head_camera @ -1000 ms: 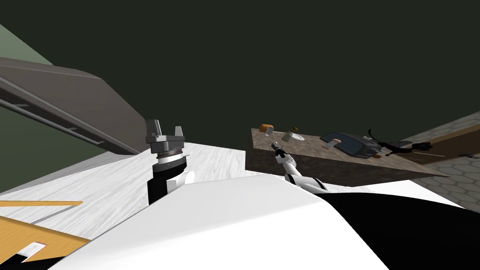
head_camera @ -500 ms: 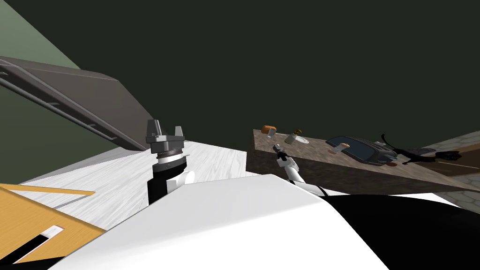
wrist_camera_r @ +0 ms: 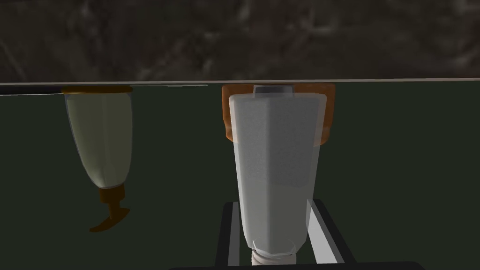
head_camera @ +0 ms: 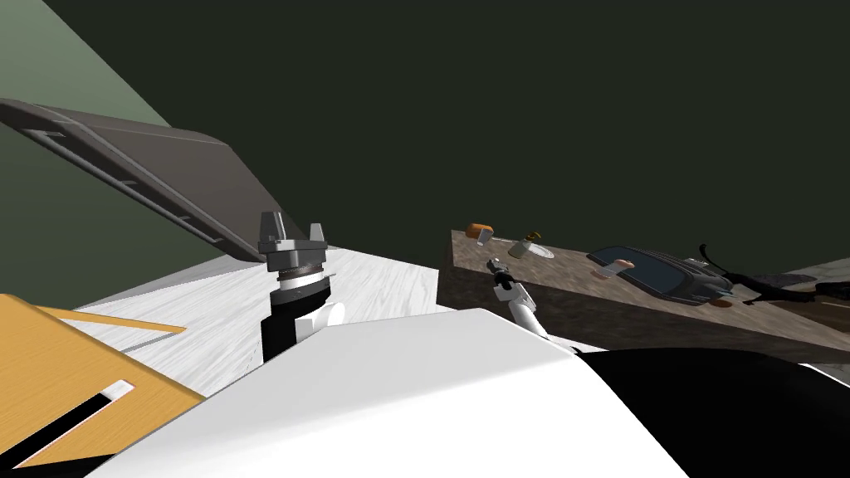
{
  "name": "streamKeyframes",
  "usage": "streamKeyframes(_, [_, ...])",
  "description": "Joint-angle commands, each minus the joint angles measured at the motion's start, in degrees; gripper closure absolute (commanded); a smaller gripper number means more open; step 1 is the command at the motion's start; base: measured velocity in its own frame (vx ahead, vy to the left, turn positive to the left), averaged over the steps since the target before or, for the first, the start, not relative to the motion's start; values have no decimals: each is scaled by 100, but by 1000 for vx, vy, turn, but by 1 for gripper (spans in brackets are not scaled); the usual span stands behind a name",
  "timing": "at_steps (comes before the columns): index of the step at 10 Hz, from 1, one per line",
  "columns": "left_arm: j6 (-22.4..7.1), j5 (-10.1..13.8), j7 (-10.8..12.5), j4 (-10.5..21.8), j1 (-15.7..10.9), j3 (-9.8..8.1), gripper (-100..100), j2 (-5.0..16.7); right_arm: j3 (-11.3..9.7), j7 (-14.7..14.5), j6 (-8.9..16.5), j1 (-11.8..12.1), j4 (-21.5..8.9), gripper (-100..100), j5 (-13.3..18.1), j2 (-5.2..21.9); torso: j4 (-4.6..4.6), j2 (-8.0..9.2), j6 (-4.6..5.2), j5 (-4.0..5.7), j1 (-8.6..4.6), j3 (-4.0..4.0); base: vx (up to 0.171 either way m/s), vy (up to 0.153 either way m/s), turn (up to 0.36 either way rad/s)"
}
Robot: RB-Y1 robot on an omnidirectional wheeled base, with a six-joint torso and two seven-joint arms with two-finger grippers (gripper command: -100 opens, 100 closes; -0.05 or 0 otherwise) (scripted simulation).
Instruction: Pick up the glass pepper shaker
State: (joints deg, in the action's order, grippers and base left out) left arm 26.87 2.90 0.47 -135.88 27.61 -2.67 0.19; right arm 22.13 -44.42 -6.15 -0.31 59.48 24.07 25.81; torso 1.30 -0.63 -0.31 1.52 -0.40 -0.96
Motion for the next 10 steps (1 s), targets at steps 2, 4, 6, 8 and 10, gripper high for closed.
streamKeyframes(2, [0, 0, 0, 0, 1, 0, 0, 0, 184, 322, 235, 498, 554, 100, 265, -156, 0, 1, 9, -1, -1, 0, 16, -20, 106])
streamKeyframes(4, [0, 0, 0, 0, 1, -1, 0, 0, 184, 322, 235, 627, 870, 100, 265, -156, 0, -1, 11, -2, -8, -1, 9, -16, 26])
streamKeyframes(6, [0, 0, 0, 0, 0, 0, 0, 0, 302, 534, 395, 1000, 1301, 100, 442, -250, 0, 2, 7, -4, -1, 1, 9, -14, 117])
streamKeyframes(8, [0, 0, 0, 0, 1, -1, 0, 0, 421, 745, 554, 1253, 1557, 100, 618, -343, -2, 0, 7, -6, 2, 1, 7, -11, 72])
streamKeyframes(10, [0, 0, 0, 0, 1, -1, 0, 0, 421, 745, 554, 1373, 1682, 100, 618, -343, 1, -1, 12, -2, -3, -1, 7, -13, 37])
